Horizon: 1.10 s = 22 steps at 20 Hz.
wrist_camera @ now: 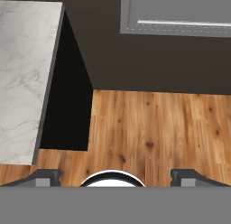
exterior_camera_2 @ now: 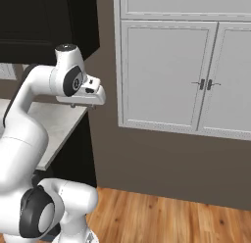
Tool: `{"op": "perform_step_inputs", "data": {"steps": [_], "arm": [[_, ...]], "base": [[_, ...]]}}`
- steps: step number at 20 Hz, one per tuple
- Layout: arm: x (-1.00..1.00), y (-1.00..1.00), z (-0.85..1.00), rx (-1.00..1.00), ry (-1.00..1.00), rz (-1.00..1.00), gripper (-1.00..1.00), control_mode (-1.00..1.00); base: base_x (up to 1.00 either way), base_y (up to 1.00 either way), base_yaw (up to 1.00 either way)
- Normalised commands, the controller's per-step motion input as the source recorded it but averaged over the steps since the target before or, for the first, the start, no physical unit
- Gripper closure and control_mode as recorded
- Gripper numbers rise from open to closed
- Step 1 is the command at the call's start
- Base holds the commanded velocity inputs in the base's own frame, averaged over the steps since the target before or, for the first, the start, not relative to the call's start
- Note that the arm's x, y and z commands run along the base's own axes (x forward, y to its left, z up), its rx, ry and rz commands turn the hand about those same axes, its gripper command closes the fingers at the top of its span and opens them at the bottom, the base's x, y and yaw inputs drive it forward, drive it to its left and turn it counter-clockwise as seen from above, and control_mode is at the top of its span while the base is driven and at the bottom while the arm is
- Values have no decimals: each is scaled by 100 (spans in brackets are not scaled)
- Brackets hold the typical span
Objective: Open the dishwasher door and pull out the top rack.
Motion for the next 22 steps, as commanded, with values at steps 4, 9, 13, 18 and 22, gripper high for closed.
{"op": "perform_step_inputs", "data": {"steps": [4,9,13,18,22], "arm": [[0,0,0,0,0,0,-100,100],[0,0,0,0,0,0,-100,100],[0,0,0,0,0,0,-100,100],[0,0,0,0,0,0,-100,100],[0,0,0,0,0,0,-100,100]], "base": [[0,-1,0],[-9,-11,22],[-19,0,46],[-16,0,51],[-19,-14,52]]}}
